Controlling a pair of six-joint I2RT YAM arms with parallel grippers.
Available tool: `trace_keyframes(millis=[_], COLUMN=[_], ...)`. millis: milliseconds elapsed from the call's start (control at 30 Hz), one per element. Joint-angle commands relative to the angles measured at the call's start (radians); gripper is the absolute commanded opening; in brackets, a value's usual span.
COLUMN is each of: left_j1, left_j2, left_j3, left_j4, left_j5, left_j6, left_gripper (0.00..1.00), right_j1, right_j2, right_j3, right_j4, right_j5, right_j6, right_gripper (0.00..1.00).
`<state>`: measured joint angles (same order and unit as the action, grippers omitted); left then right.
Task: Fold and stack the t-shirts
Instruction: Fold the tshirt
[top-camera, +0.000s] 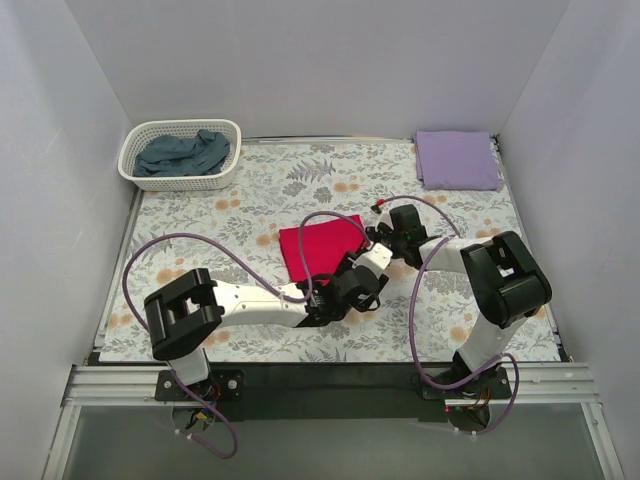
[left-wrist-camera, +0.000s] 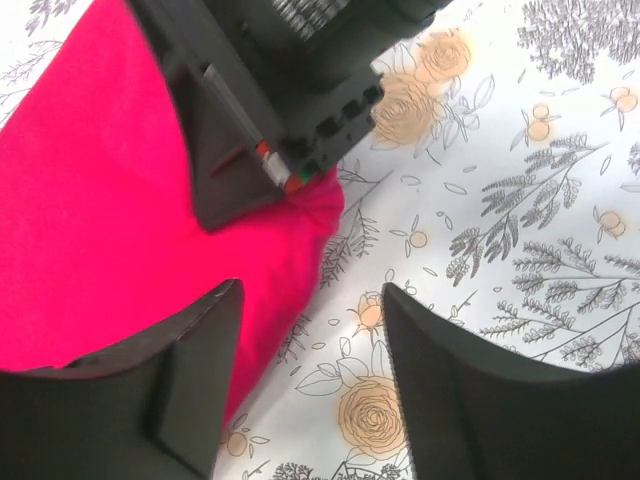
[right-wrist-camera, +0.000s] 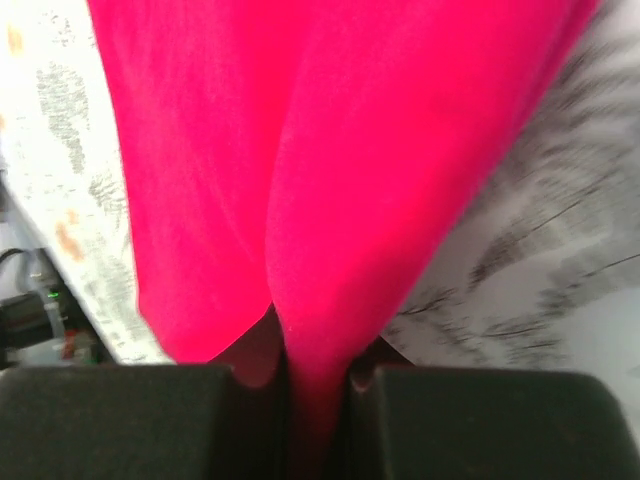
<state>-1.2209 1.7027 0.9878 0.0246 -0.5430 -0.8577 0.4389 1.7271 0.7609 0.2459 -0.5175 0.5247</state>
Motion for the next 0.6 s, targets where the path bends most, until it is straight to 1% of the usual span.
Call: trace_keyframes(millis=[0,33,67,100,133,167,200,233,267,300,333,367,400,433,500,567], left_j1=[0.059,0.079,0.101,0.159,0.199,0.237,0.326,0.362,0.421,0.441,0.463,0.484,0.518,0.534,0.595,0.63], left_j2=[-0.124,-0.146,-0.187,-0.211,-0.233,-0.251,-0.291,-0.31,-0.324,-0.337,-0.344,-0.348,-0.365,-0.376,-0.4,-0.436], left_j3=[-0.005,-0.006,-0.021,-0.031,-0.04,-0.05,-0.057,-0.061,-0.045,-0.019,0.007,0.03,0.046,0.043,0.002,-0.046], left_j4=[-0.018,-0.052,-0.075,-0.084,-0.115,-0.136,-0.15,-0.175,-0.201,-0.245,-0.337,-0.369,-0.389,-0.406,-0.404,-0.368], left_j5=[-0.032,-0.031,-0.038,-0.069,-0.072,-0.072,-0.074,-0.084,-0.112,-0.136,-0.152,-0.155,-0.163,-0.166,-0.152,-0.149], left_j6=[-0.084,-0.099,-0.113,-0.135,-0.15,-0.164,-0.182,-0.188,-0.199,-0.258,-0.276,-0.288,-0.294,-0.293,-0.285,-0.264], left_gripper=[0.61,0.62,0.63,0.66,0.66,0.69,0.73,0.76,0.77,0.81,0.86,0.89,0.92,0.96,0.97,0.97], right_j1=[-0.037,-0.052,-0.058,-0.063,-0.077,-0.083,-0.092,-0.113,-0.124,-0.147,-0.158,-0.167,-0.187,-0.198,-0.215,-0.242], right_j2=[0.003,0.011,0.015,0.022,0.038,0.051,0.075,0.09,0.107,0.145,0.166,0.187,0.234,0.259,0.326,0.368], right_j3=[0.099,0.122,0.179,0.208,0.237,0.299,0.328,0.362,0.423,0.463,0.5,0.537,0.623,0.664,0.8,0.892], right_j4=[-0.051,-0.115,-0.146,-0.186,-0.242,-0.278,-0.296,-0.33,-0.344,-0.356,-0.391,-0.407,-0.421,-0.437,-0.484,-0.503], right_j5=[0.077,0.094,0.14,0.164,0.194,0.236,0.247,0.257,0.267,0.277,0.29,0.315,0.326,0.339,0.392,0.419], right_j6=[-0.174,-0.211,-0.247,-0.323,-0.354,-0.388,-0.414,-0.469,-0.495,-0.518,-0.567,-0.583,-0.601,-0.63,-0.664,-0.713], right_gripper=[0.01,0.01,0.01,0.01,0.01,0.01,0.01,0.01,0.01,0.01,0.01,0.01,0.01,0.01,0.01,0.01])
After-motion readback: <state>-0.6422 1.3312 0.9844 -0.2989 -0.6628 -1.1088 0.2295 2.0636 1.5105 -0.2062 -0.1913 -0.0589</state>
